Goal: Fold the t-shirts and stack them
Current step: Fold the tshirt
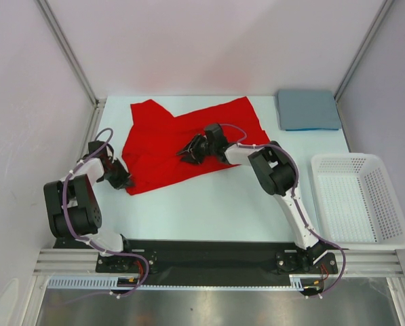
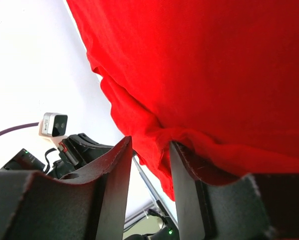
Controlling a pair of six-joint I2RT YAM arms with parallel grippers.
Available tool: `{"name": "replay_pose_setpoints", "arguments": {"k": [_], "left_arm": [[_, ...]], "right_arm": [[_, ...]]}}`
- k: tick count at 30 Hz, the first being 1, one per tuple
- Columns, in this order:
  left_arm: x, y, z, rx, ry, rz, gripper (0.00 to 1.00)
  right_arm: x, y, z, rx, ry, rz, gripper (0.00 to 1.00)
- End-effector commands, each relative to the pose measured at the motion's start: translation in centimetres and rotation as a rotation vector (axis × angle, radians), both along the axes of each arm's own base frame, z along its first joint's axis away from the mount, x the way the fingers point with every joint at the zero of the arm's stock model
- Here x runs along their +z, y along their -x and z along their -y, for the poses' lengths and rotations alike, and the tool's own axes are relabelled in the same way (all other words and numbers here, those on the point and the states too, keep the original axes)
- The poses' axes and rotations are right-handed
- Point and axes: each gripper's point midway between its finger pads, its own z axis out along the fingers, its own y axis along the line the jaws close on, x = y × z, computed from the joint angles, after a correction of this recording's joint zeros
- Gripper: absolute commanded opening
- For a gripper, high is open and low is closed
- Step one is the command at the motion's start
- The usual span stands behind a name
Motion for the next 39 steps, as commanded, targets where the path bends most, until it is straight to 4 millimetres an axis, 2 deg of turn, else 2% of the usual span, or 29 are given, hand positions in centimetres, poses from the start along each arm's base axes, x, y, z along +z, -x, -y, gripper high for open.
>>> {"name": "replay_pose_setpoints", "arguments": {"k": [1,5,7,11,15,20,22,23,25,28,30,32,33,34,35,36,38,39], "left_arm": [[2.3,-1.7,-0.6,-0.017,-0.014,0.082,0.06],[3.0,-2.3,-0.2,-0.017,0.004,0.112,0.06],[4.2,-3.1,0.7,-0.044,0.056,0.177,0.05],[5.9,-4.0,1.5,-0.057,0.097,0.26,0.05],[7.2,-5.4,1.7,-0.047,0.118,0.315,0.05],[7.5,-7.0,1.4,-0.032,0.131,0.323,0.08],[8.2,-8.2,1.8,-0.049,0.166,0.362,0.08],[7.7,-8.6,1.9,-0.048,0.184,0.353,0.09],[8.3,-9.7,2.4,-0.066,0.219,0.394,0.09],[8.0,-11.1,3.0,-0.094,0.252,0.403,0.11],[7.8,-12.4,3.0,-0.126,0.243,0.402,0.22],[6.7,-12.6,2.5,-0.178,0.143,0.362,0.31],[7.2,-13.6,2.0,-0.196,0.095,0.371,0.33],[6.1,-14.3,1.2,-0.252,-0.005,0.339,0.37],[6.0,-14.2,1.2,-0.253,-0.004,0.333,0.37],[6.4,-14.8,0.9,-0.279,-0.034,0.346,0.37],[4.8,-14.6,0.9,-0.296,-0.068,0.268,0.36],[5.0,-15.3,0.7,-0.31,-0.089,0.272,0.36]], "right_arm": [[2.1,-0.3,0.9,-0.02,0.022,0.041,0.42],[2.2,0.0,1.1,-0.04,0.032,0.003,0.43],[2.5,-0.2,1.1,-0.052,0.019,0.012,0.42],[2.3,-0.3,0.5,-0.044,0.002,-0.005,0.4],[2.3,0.4,-0.4,-0.052,-0.036,-0.049,0.38],[2.6,1.4,-0.8,-0.079,-0.036,-0.06,0.45],[1.7,1.7,-0.4,-0.115,-0.026,-0.086,0.45],[1.9,1.7,-0.3,-0.124,-0.04,-0.078,0.44],[1.6,1.4,-0.1,-0.13,-0.049,-0.074,0.42],[1.0,1.1,0.1,-0.111,-0.044,-0.066,0.38],[1.1,0.8,0.5,-0.11,-0.033,-0.045,0.36],[1.4,0.6,0.8,-0.092,-0.018,-0.011,0.36],[1.3,0.8,0.8,-0.08,-0.008,-0.01,0.35],[1.2,0.8,0.9,-0.057,0.006,0.0,0.35],[1.2,0.8,0.9,-0.056,0.006,0.0,0.35],[1.1,0.8,1.1,-0.049,0.004,-0.004,0.34],[0.6,0.9,1.3,-0.05,0.008,-0.019,0.34],[0.6,0.9,1.4,-0.051,0.005,-0.023,0.33]]}}
